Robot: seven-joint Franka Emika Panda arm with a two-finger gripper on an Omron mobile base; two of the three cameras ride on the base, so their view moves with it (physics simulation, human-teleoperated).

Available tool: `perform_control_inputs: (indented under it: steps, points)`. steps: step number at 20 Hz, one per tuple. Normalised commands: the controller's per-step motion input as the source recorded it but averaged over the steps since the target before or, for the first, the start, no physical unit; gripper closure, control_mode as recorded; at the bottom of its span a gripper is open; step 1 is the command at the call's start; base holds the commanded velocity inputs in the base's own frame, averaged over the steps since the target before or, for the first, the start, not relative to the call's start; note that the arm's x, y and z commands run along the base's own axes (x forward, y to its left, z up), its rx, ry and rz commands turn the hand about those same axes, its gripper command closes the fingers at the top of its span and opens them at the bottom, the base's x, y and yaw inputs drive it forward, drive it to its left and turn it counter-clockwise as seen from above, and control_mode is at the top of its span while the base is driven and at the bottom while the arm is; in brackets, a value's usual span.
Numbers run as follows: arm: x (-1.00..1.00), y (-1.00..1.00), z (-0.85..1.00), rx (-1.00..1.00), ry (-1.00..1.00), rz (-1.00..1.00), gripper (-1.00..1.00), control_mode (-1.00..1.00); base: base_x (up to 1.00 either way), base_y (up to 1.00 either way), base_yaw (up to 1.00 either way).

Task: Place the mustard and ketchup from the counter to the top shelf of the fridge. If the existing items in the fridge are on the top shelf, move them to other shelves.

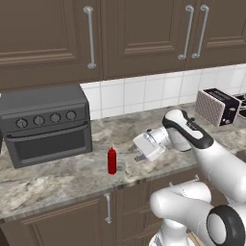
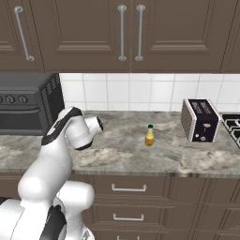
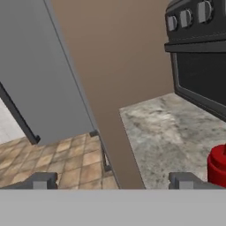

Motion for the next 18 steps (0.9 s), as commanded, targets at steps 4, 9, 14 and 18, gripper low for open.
perform_control_inputs:
  steps: [4, 9, 14, 18]
  points:
    - [0.25, 0.13, -0.13, 0.0, -0.04, 0.0, -1.0, -1.0, 0.0, 0.0, 0.0]
    - [0.52, 0.0, -0.13, 0.0, -0.07, 0.0, -1.0, -1.0, 0.0, 0.0, 0.0]
    - [0.51, -0.05, -0.06, 0.0, -0.03, 0.0, -1.0, -1.0, 0.0, 0.0, 0.0]
    - [0.27, -0.11, -0.02, 0.0, 0.0, 0.07, -1.0, -1.0, 0.0, 0.0, 0.0]
